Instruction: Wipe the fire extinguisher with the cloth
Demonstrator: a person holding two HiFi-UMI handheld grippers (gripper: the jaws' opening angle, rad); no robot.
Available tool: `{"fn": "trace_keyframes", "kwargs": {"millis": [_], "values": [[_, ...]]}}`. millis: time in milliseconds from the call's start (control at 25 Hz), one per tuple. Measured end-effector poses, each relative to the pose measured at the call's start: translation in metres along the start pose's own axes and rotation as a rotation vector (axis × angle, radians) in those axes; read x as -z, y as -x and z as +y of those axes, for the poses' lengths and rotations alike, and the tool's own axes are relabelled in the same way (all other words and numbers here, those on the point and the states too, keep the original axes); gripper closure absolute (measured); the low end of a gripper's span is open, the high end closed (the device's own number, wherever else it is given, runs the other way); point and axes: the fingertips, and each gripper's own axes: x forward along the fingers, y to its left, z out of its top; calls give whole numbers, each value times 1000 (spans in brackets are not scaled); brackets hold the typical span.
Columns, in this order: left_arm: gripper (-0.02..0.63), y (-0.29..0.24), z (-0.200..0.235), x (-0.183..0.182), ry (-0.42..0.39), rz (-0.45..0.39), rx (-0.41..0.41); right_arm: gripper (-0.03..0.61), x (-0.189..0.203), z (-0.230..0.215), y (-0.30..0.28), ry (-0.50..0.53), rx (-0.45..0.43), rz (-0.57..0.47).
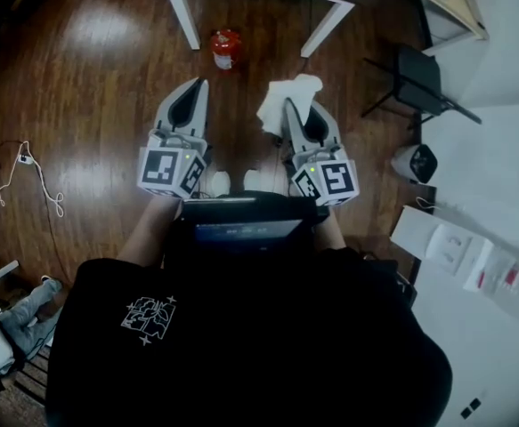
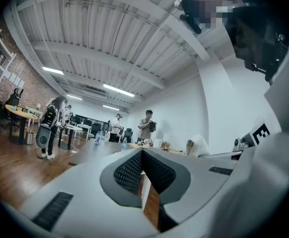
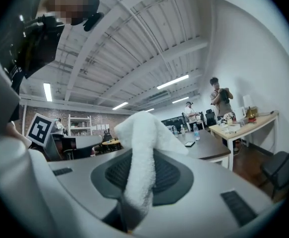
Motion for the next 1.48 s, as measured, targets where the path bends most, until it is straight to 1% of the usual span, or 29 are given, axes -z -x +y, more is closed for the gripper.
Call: {"fn": "trace_keyframes", "kwargs": {"millis": [120, 240, 400, 1480], "values": [[614, 1, -9, -2, 3, -5, 13, 471, -7, 15, -6, 23, -34, -9], [614, 2, -15, -6, 1, -10, 22, 471, -11, 19, -7, 32, -50, -9], [614, 2, -18, -10, 2, -15, 21, 471, -14, 21, -7, 31, -54, -5], [614, -2, -24, -12, -5, -12, 31, 471, -13, 20, -9, 42, -54, 0]]}}
